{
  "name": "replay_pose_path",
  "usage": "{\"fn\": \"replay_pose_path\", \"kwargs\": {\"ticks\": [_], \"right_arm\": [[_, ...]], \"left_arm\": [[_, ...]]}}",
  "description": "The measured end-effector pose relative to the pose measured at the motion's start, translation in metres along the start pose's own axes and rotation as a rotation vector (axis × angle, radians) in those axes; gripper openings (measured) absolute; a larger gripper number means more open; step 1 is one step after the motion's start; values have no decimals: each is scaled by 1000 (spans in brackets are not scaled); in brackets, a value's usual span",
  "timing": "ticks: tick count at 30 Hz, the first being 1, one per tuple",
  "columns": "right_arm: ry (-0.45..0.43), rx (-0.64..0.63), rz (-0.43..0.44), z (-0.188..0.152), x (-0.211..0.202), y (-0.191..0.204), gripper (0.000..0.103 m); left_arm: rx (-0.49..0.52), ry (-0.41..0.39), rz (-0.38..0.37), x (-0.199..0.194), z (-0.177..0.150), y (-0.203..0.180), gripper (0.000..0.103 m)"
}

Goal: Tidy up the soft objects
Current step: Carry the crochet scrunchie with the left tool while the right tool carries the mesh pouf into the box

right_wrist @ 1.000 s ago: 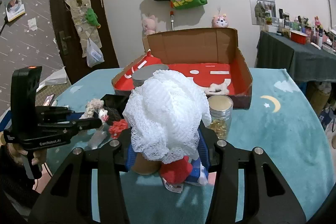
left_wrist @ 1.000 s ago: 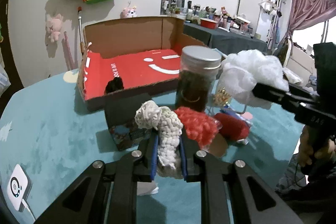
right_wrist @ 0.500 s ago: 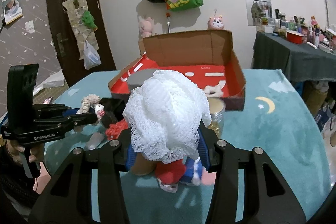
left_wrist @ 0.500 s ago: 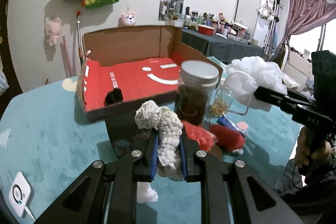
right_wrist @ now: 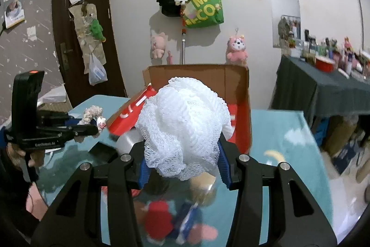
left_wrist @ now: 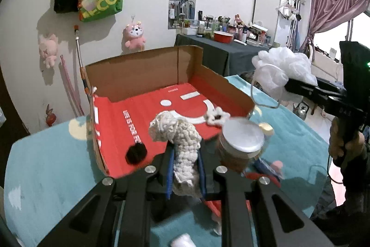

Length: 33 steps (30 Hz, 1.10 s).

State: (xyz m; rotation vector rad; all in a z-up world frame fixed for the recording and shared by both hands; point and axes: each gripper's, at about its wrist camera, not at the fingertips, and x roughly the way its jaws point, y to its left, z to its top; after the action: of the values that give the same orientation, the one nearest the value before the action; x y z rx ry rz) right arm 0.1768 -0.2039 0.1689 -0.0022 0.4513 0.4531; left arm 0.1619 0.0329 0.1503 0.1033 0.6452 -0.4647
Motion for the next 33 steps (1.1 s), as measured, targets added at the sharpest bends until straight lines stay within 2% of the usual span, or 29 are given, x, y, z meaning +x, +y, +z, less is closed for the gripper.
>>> {"fn": "replay_pose_path", "kwargs": {"ticks": [7, 14, 19, 23, 27, 31, 33], "right_arm": [[61, -97, -14, 49, 49, -10, 45], [226, -155, -65, 76, 149, -25, 45], [360, -119, -100, 78, 224, -44, 45], [453, -62, -123, 74, 279, -59, 45], [506, -19, -160, 66, 313, -71, 45], [541, -11, -209, 57, 331, -80, 47], [573, 5, -206, 50, 338, -83, 50]], "left_arm": [[36, 86, -4, 44, 44, 20, 18], [11, 235, 44, 123, 70, 53, 18], [-23, 298, 90, 178, 81, 78, 18], [-67, 337, 92, 215, 83, 96, 19], [-79, 345, 122, 236, 79, 107, 19], [-118, 361, 156, 246, 70, 119, 19], [-123, 370, 169, 248, 65, 122, 19]]}}
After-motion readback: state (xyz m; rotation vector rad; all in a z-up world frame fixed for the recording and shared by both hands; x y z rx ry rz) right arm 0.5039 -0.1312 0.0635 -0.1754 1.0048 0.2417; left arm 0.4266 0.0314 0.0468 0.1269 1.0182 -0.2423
